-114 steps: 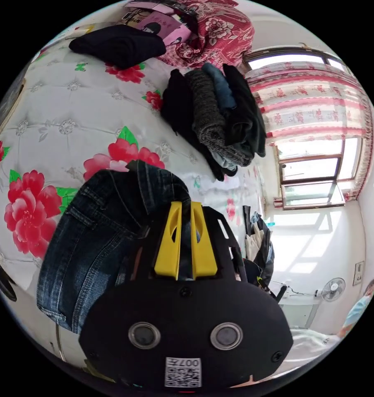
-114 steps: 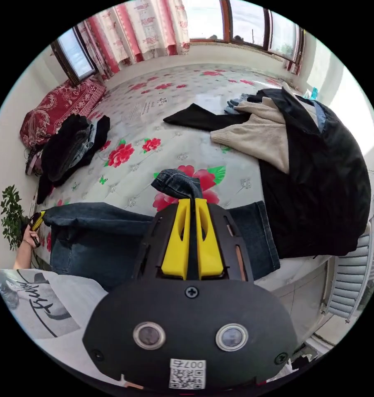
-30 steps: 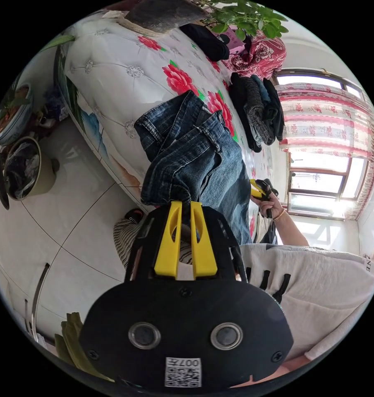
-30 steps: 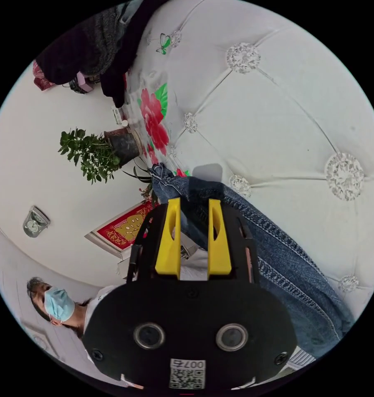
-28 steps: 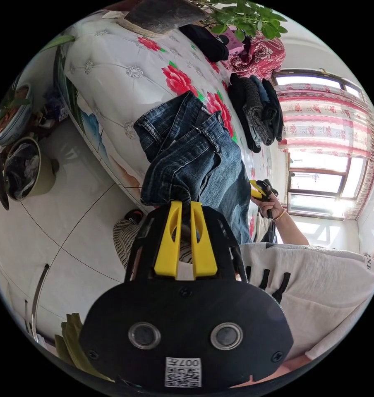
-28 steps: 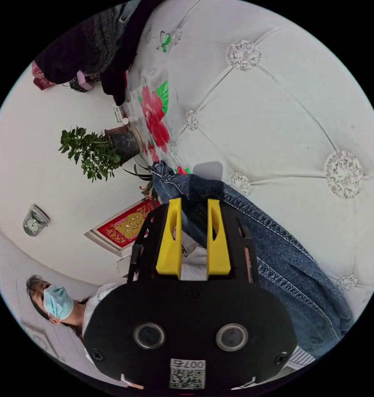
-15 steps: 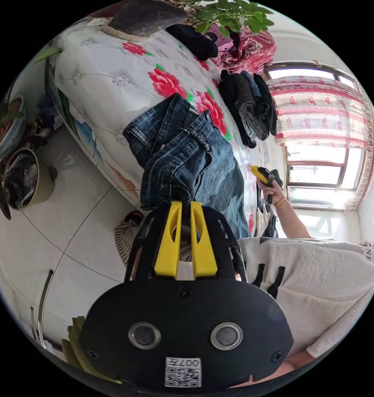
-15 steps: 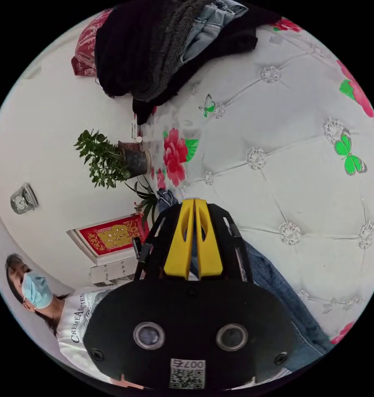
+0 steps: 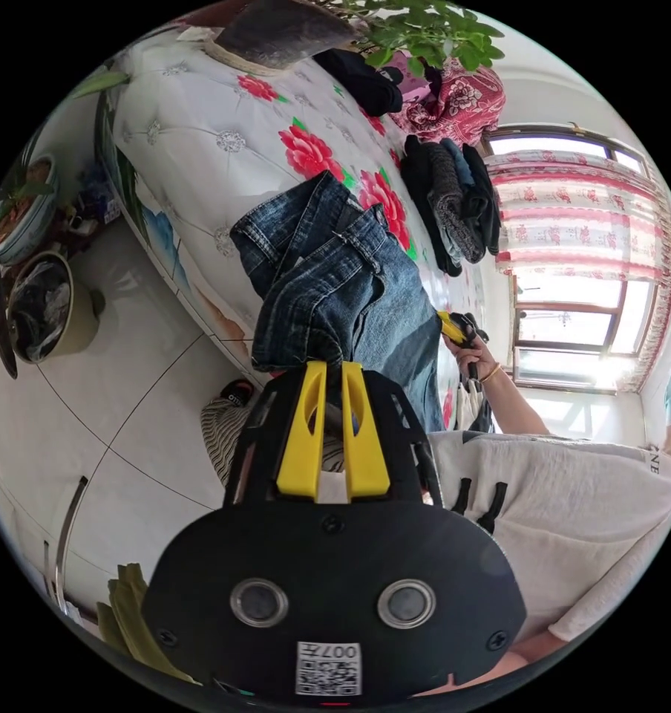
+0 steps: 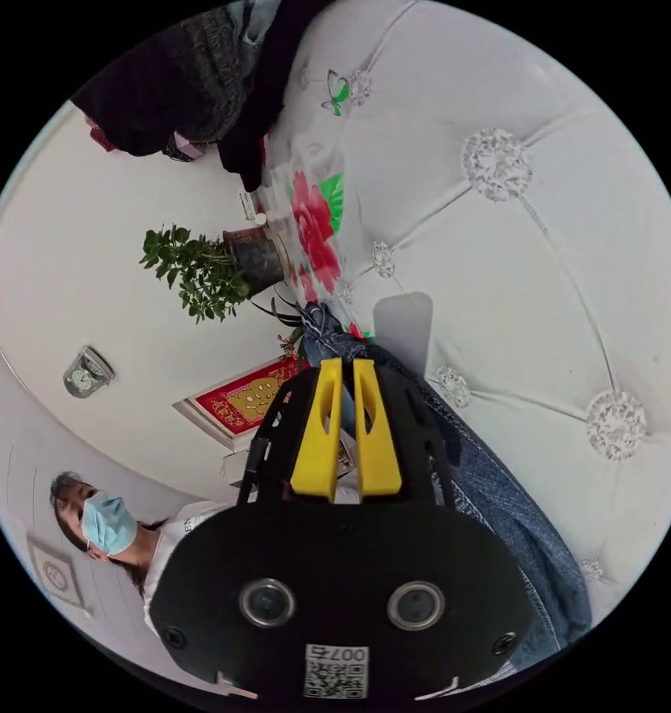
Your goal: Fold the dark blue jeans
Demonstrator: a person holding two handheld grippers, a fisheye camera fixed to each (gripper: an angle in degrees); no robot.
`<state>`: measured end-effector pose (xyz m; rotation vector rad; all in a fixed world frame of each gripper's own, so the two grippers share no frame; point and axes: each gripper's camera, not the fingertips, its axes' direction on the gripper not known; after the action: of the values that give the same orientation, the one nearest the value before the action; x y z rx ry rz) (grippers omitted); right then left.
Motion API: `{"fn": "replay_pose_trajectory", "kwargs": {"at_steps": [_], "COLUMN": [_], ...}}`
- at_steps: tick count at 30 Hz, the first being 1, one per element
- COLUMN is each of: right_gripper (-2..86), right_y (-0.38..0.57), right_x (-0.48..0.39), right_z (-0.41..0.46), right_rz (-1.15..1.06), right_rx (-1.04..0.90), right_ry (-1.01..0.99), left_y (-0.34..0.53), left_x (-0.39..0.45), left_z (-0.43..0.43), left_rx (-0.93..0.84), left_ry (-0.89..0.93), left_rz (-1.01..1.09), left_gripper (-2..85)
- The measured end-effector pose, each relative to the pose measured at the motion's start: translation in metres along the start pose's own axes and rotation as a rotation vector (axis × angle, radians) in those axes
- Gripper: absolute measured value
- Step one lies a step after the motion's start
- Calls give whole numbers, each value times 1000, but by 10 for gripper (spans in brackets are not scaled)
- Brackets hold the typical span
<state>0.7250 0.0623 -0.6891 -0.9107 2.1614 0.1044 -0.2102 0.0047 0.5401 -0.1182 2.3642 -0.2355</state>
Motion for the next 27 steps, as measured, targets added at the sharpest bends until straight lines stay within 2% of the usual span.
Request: {"fn": "replay_pose_trajectory", "kwargs": {"at_steps": [2,5,8,10,13,19,22,25,27], "right_gripper": [9,7,13,17,19,8,7,8,10], "right_y": [9,24,34,47,94,243,314,380,430], "right_x": [-26,-66,-85,-95,-125,-181,-195,-211,-228], "right_z": [-20,-51,-67,-78,-102,-133,-138,-154,-177], "right_rz": [-67,-120,-78,-75,-151,-277,-281,-250,-220], "right_rx": [-15,51,133,164,250,385,387,413,466], "right_ry": [2,125,310,296,224,462,530,547,566], "left_y": [0,-5,-15,-17,-14,-19,-43,-73,-103], "left_x": [8,16,11,7,-1,-18,-11,40,113], "left_z": [-7,-10,-1,0,-3,-5,6,1,-7], "left_rx": [29,90,107,128,149,226,184,182,178], "left_ry": [16,71,130,156,178,312,340,331,359], "left_rz": [36,87,32,0,-50,-139,-160,2,267], "left_gripper": [36,38,42,54,75,93,39,3,-4]}}
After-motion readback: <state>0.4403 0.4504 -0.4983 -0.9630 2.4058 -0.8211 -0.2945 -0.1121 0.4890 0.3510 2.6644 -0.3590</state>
